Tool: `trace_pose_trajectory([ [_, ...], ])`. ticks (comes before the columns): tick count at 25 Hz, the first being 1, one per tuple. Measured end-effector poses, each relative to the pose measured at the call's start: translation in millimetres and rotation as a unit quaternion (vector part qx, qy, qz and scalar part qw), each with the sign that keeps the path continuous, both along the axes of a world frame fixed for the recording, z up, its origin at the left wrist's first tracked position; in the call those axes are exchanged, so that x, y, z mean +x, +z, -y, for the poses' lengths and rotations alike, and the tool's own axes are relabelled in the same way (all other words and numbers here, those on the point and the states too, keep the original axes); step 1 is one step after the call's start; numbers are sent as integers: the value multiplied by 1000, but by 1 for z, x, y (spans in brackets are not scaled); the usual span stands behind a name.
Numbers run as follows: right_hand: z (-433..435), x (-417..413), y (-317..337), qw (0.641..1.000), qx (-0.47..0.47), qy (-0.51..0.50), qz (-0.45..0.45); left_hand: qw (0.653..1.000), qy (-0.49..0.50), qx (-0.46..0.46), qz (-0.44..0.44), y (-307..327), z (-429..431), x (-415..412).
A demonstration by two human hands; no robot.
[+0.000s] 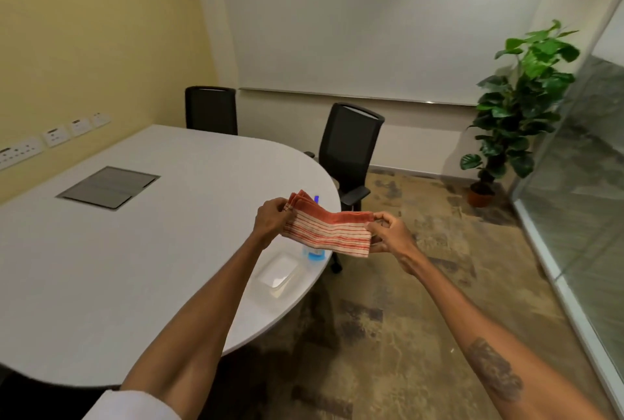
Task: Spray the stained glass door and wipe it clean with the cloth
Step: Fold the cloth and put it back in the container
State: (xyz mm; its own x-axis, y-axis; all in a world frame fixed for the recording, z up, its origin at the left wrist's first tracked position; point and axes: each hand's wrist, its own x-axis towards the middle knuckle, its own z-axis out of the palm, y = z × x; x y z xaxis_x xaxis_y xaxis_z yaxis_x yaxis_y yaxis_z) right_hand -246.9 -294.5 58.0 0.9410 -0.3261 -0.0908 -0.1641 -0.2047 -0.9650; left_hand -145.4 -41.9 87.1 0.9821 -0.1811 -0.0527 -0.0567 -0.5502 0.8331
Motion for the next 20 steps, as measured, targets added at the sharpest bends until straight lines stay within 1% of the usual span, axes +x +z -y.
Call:
trace_pose_trajectory([
  [4,-25,31,-15,999,3,29,-30,999,33,24,12,-11,-21,13],
  [9,-54,72,-44,996,25,29,-77,998,57,24,-17,-31,-43,36],
  [15,-91,128,-81,989,46,8,-144,995,30,37,-89,-65,-72,91],
  [20,-122,163,-118,980,67,-21,-188,986,-30,104,-130,-96,-88,140],
])
